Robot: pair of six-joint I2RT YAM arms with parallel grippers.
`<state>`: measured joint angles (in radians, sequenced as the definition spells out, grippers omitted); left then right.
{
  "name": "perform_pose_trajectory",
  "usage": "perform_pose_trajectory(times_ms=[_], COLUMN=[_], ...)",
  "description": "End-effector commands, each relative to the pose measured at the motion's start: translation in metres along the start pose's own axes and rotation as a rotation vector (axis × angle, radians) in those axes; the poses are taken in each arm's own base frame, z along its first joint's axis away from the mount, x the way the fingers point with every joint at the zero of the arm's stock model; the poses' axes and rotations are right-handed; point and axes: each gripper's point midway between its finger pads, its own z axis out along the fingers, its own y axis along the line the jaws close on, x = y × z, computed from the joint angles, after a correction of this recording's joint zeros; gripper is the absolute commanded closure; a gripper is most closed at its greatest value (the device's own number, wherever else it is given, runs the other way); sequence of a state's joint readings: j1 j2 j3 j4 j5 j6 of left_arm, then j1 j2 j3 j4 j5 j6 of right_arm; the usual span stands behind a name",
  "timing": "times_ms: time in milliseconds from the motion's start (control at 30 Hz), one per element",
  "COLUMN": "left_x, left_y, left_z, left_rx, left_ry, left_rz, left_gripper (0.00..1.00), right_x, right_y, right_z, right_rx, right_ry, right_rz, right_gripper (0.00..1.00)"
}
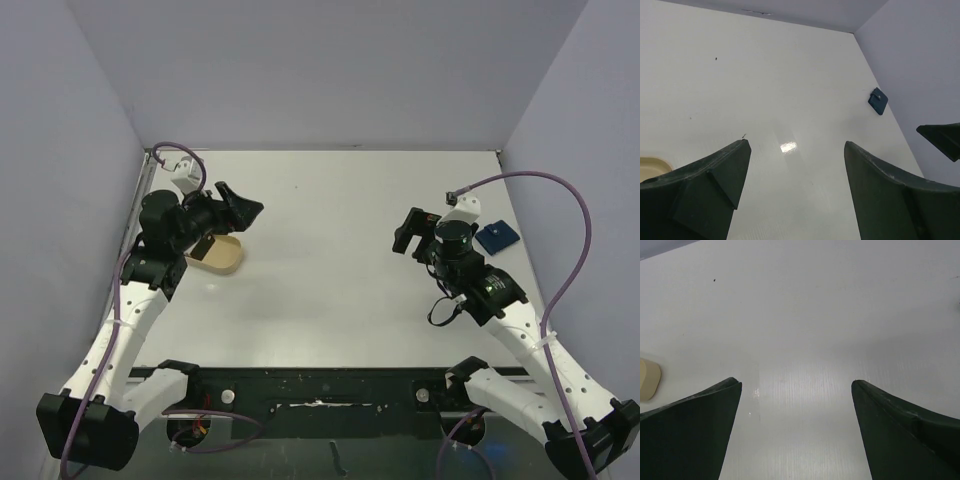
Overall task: Put the credit cards into the card holder
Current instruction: Move the card holder to the center of the board.
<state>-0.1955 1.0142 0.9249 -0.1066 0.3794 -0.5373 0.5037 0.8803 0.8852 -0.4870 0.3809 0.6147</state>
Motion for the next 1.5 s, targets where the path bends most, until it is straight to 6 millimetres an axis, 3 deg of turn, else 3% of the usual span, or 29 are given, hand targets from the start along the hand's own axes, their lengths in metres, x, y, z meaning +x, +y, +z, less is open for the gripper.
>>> perform_pose_trajectory(times_ms=[0,133,267,400,467,533,600,800,967,1100,1233,1467], left_x=[-0.016,-0.005,0.03,0.057,0.063,0.066,0.066,0.065,0.071,0.072,0.07,0.07], left_y=[-0.012,-0.004,0.006,0.013,0.017,0.023,0.029,0.035,0.032,0.031,0.033,0.034], left_z=[-0.006,-0.004,0.003,0.002,-0.001,-0.005,-0.01,-0.022,-0.024,-0.027,-0.031,-0.032], left_rx=[0.039,0.02,0.023,0.008,-0.011,-0.04,-0.068,-0.11,-0.121,-0.134,-0.159,-0.172], left_ry=[-0.069,-0.044,0.039,0.126,0.14,0.13,0.107,0.054,0.073,0.068,0.054,0.06], left_rz=[0.049,0.027,-0.024,-0.038,-0.025,-0.007,0.02,0.053,0.1,0.125,0.146,0.174], left_gripper=[0.24,0.24,0.24,0.24,0.24,0.23,0.23,0.23,0.23,0.23,0.23,0.23], right_x=[-0.015,-0.018,-0.018,-0.018,-0.019,-0.02,-0.022,-0.025,-0.027,-0.036,-0.031,-0.016], right_y=[0.007,0.0,-0.011,-0.035,-0.057,-0.083,-0.109,-0.196,-0.246,-0.27,-0.29,-0.305], right_z=[0.0,0.007,0.021,0.042,0.056,0.067,0.078,0.106,0.128,0.148,0.162,0.187], right_rx=[-0.027,0.021,0.119,0.255,0.328,0.404,0.473,0.672,0.769,0.763,0.751,0.678], right_ry=[-0.064,-0.084,-0.077,-0.061,-0.04,-0.032,-0.039,0.006,0.028,0.028,0.054,0.108], right_rz=[0.04,0.021,0.005,-0.032,-0.02,0.002,0.014,0.09,0.201,0.236,0.275,0.312], right_gripper=[0.02,0.02,0.02,0.02,0.02,0.0,0.05,0.35,0.41,0.45,0.44,0.42])
